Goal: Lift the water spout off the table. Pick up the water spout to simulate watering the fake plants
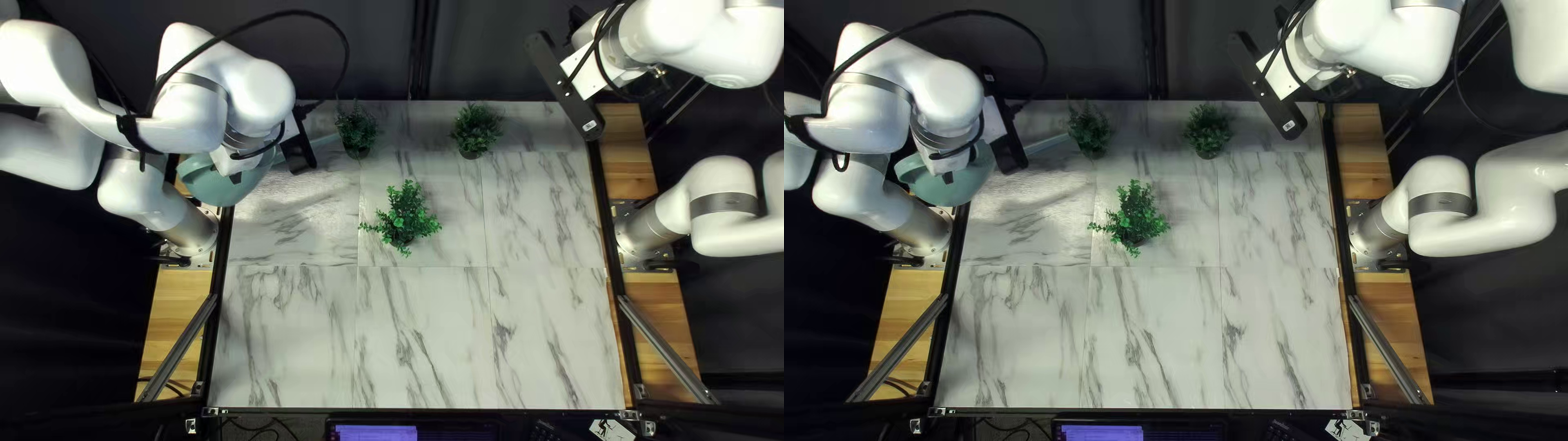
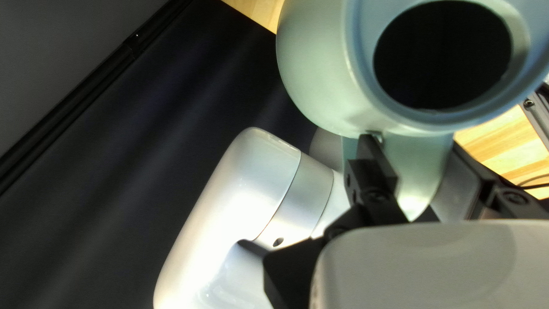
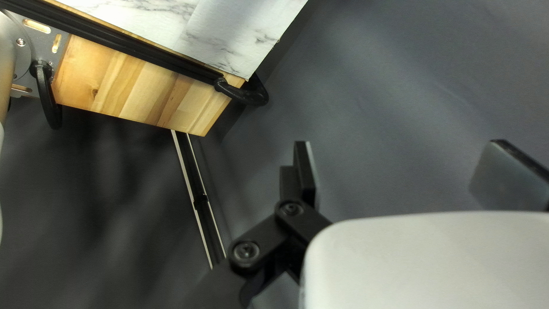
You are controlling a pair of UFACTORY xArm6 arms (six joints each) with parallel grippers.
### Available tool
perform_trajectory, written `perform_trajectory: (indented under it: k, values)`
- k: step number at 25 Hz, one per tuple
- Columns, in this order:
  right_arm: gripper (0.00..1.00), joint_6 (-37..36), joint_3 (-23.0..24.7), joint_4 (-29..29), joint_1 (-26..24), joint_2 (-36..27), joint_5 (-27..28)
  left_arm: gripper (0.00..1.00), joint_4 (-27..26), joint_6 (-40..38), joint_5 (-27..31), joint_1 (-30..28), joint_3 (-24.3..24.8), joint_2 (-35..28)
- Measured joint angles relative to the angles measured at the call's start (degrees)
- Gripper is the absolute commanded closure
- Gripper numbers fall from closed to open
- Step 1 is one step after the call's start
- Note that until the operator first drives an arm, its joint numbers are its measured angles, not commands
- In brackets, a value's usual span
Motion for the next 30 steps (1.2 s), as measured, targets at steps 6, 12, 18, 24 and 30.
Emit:
perform_trajectory:
  k: [6, 12, 18, 24, 30]
  values:
    - [0.0, 0.0, 0.0, 0.0, 0.0, 0.0, 0.0, 1.0, 0.59, 0.01, 0.56, 0.36, -1.53, 0.99]
    - [0.0, 0.0, 0.0, 0.0, 0.0, 0.0, 0.0, 1.0, 1.84, 2.46, 1.67, -2.66, -6.89, -0.44]
    - [0.0, 0.0, 0.0, 0.0, 0.0, 0.0, 0.0, 1.0, 2.97, 8.15, -2.82, -1.82, -12.39, 4.55]
    - [0.0, 0.0, 0.0, 0.0, 0.0, 0.0, 0.0, 1.0, 3.94, 16.54, -6.73, 1.42, -20.04, 10.17]
    - [0.0, 0.0, 0.0, 0.0, 0.0, 0.0, 0.0, 1.0, 3.67, 18.93, -11.29, 2.36, -19.43, 10.03]
